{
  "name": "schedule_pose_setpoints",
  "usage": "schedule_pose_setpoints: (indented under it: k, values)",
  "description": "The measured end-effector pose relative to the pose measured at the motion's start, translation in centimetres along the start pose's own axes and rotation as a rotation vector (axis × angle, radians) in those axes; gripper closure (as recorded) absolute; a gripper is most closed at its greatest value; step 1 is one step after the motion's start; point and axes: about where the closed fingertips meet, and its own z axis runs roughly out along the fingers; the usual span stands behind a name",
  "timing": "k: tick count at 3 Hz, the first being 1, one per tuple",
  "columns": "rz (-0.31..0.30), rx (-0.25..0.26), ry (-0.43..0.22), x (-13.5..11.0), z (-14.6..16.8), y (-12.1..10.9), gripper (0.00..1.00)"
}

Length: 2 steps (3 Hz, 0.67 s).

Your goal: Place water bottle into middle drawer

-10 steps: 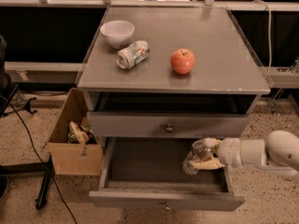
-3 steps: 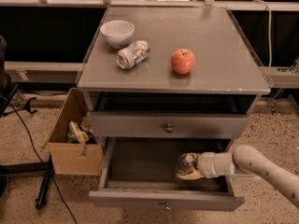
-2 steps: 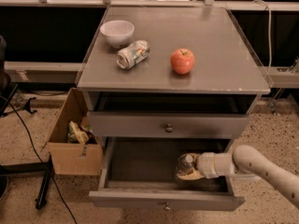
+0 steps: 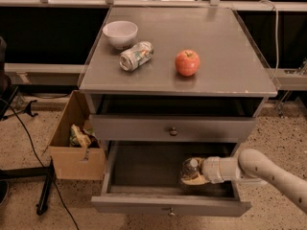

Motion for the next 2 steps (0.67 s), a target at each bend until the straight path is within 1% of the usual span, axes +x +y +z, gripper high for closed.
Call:
schedule_pose_setpoints:
  k: [1,2]
  values:
    - [0.000,0.000,0.000,-0.28,-0.19,-0.04,1.00]
    - [0.021,-0.004,-0.001,0.15,-0.17,0.05,0.93]
